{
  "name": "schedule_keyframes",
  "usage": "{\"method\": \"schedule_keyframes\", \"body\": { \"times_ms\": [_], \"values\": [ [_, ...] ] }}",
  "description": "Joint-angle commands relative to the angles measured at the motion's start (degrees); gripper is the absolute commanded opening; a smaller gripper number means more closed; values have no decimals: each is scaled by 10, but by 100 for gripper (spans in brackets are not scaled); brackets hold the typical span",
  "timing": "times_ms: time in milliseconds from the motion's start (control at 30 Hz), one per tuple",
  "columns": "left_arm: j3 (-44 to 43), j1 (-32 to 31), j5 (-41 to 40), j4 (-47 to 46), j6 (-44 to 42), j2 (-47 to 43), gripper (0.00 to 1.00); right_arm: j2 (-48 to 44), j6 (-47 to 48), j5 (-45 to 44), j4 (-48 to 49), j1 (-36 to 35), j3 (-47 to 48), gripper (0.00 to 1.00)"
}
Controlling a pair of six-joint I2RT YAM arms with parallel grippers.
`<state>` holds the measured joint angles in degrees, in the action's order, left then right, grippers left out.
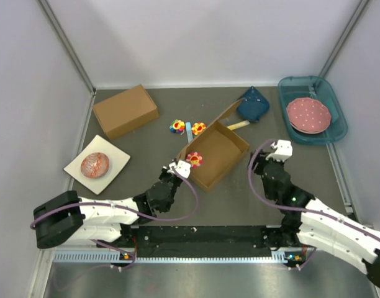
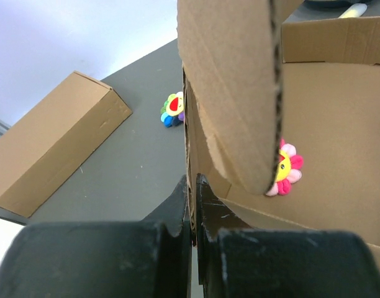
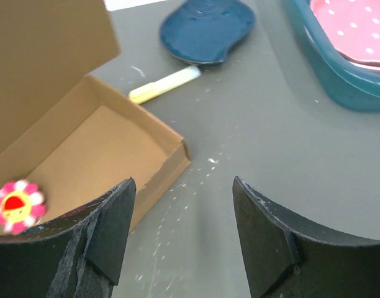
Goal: Fold the paper box
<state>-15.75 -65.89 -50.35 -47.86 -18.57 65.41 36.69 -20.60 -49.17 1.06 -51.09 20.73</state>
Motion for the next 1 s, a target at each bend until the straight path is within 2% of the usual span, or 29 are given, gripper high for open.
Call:
{"method": "schedule_keyframes", "body": {
  "times_ms": [0,133,300,467,600,800,967],
  "values": [
    [8,1,3,-43,41,-5,0,95,-2,143,128,89,33,61],
    [12,4,5,-46,41,-6,0,249,10,172,149,134,98,55],
    [20,5,9,-35,50,-23,0,341,14,227,178,166,156,56],
    [26,7,12,-20,57,-38,0,429,30,230,170,188,208,58],
    [24,8,14,-16,65,-38,0,489,39,225,158,191,221,56],
    [13,18,16,-21,69,-18,0,513,11,202,122,192,204,48],
    [12,45,36,-24,106,-11,0,467,-44,248,98,192,162,39]
  ]
}}
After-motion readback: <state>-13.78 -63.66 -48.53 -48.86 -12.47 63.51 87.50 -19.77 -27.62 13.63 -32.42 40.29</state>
